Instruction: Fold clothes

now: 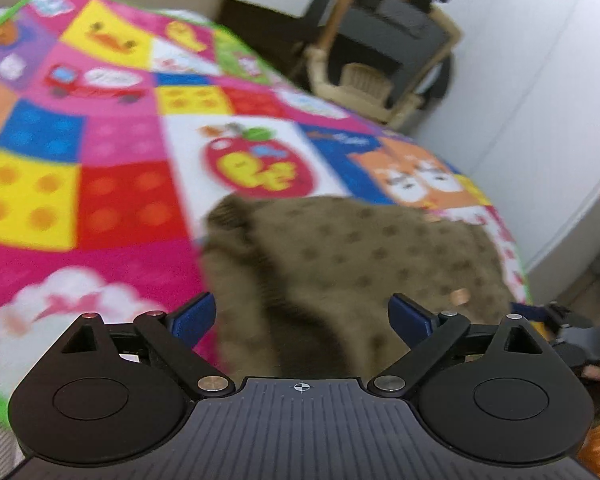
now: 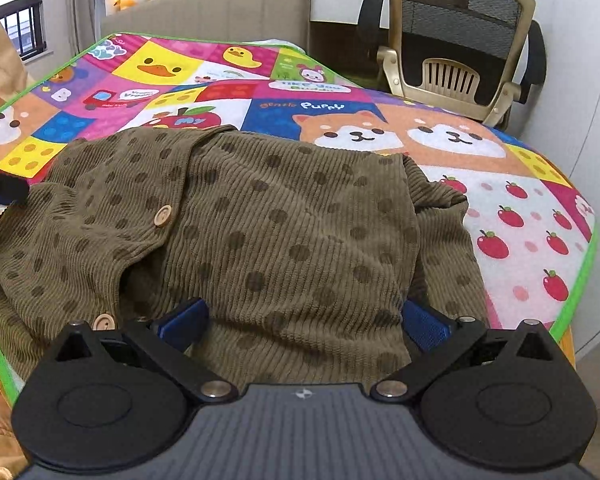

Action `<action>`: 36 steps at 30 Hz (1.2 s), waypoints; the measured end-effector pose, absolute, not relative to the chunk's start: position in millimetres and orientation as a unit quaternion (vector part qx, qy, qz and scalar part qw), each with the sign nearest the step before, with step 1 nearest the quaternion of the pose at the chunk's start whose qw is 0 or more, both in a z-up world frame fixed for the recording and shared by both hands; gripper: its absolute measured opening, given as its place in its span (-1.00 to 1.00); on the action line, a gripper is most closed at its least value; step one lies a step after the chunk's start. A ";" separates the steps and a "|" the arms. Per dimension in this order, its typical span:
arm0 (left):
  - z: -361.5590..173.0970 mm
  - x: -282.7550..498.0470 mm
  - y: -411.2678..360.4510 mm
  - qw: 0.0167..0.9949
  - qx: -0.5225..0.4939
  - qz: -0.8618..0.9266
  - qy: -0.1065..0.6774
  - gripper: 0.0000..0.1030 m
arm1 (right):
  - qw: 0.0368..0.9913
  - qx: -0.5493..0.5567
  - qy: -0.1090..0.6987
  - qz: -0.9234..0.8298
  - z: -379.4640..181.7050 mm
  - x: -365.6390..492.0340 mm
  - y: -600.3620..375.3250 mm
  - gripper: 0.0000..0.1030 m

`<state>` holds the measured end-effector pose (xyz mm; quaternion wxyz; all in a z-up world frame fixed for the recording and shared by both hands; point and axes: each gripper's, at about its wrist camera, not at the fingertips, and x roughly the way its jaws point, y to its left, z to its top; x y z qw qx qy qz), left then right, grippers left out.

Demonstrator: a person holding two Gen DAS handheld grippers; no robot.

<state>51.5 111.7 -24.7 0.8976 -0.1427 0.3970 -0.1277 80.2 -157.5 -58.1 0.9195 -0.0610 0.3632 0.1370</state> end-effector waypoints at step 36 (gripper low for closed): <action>-22.0 65.1 117.3 0.909 -0.101 -0.141 0.379 0.13 | 0.927 -0.104 0.316 0.171 -60.1 57.7 -123.3 1.00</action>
